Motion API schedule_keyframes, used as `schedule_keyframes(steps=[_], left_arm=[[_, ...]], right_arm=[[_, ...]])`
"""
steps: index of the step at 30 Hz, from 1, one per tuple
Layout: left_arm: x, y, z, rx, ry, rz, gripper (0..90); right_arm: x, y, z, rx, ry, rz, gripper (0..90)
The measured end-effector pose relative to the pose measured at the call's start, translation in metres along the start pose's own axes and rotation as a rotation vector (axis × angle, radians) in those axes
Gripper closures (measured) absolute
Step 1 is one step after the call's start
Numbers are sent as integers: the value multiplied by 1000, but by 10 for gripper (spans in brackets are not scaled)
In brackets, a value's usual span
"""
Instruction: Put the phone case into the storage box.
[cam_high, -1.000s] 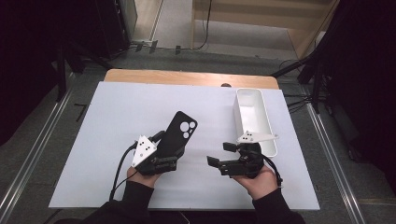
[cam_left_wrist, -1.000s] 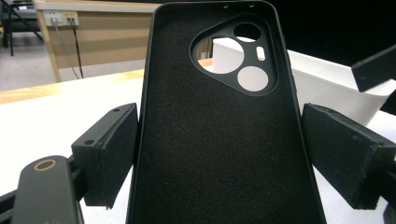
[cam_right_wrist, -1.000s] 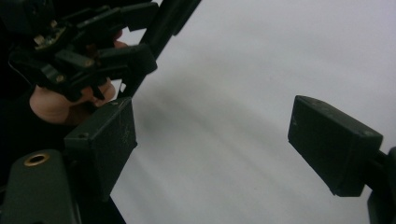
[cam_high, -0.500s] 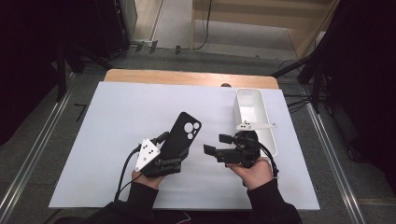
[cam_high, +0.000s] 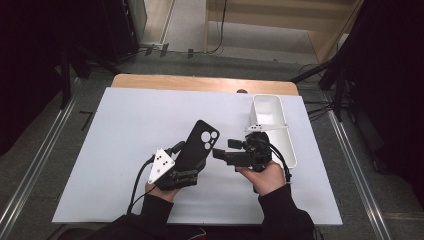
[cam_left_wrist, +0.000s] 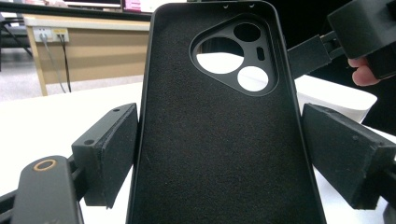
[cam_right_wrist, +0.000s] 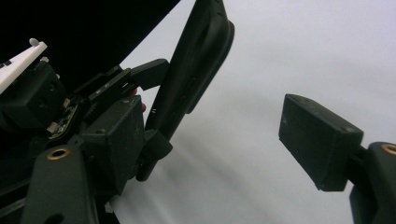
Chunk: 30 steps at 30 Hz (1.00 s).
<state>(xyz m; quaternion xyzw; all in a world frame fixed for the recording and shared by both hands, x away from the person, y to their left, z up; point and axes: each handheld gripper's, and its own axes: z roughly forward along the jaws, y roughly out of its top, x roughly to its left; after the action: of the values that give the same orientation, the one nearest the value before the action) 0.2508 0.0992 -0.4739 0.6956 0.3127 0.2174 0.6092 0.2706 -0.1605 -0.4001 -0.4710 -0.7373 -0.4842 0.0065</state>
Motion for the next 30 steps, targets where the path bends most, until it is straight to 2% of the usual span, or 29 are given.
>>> schedule_keyframes(steps=[4, 19, 26, 30], left_arm=[[0, -3, 0, 17, 2, -3, 138], [-3, -1, 1, 9, -4, 3, 138], [-7, -2, -1, 9, -8, 11, 137], [-9, -2, -2, 6, -15, 16, 137]], right_arm=[[-1, 2, 4, 5, 9, 18, 231], [-6, 14, 23, 35, 51, 78, 367], [-7, 22, 26, 43, 64, 121, 495], [-8, 25, 26, 49, 80, 142, 627]])
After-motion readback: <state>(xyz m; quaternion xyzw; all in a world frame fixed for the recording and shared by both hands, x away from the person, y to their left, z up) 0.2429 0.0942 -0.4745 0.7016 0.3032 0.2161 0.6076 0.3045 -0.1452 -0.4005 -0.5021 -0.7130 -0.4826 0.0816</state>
